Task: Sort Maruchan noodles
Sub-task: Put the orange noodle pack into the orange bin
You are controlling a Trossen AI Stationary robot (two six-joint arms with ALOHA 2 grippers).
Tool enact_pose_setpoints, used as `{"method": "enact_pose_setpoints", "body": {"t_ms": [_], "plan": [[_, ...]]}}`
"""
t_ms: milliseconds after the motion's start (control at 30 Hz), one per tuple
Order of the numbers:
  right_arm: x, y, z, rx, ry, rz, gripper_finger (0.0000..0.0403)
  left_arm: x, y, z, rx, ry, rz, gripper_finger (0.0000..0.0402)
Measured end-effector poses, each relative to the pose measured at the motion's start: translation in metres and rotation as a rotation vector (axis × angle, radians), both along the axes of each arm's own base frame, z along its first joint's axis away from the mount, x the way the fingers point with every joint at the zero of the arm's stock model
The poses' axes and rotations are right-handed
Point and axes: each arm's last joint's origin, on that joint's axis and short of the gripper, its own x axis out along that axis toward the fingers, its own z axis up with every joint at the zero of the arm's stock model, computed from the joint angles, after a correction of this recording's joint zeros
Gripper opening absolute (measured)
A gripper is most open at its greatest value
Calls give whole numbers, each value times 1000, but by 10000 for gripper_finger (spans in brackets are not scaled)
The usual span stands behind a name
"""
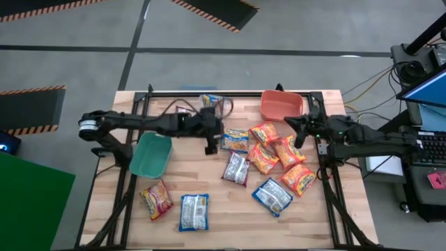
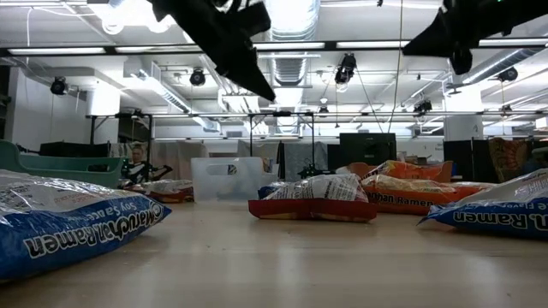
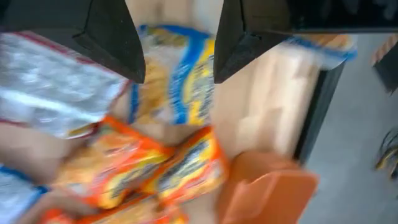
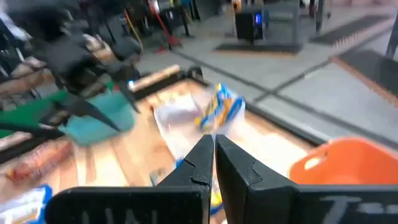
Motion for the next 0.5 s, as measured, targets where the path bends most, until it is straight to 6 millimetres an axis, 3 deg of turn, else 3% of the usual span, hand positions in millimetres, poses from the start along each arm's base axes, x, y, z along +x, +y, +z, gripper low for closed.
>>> {"method": "enact_pose_setpoints", "body": {"t_ms": [233,500], "plan": [[15,-1,-14,33,85,-9,9,2,-31,-8,5,-26,-96,164],[34,-3,-21,64,86,-17,9,10,-41,4,100,-142,-211,164]]}}
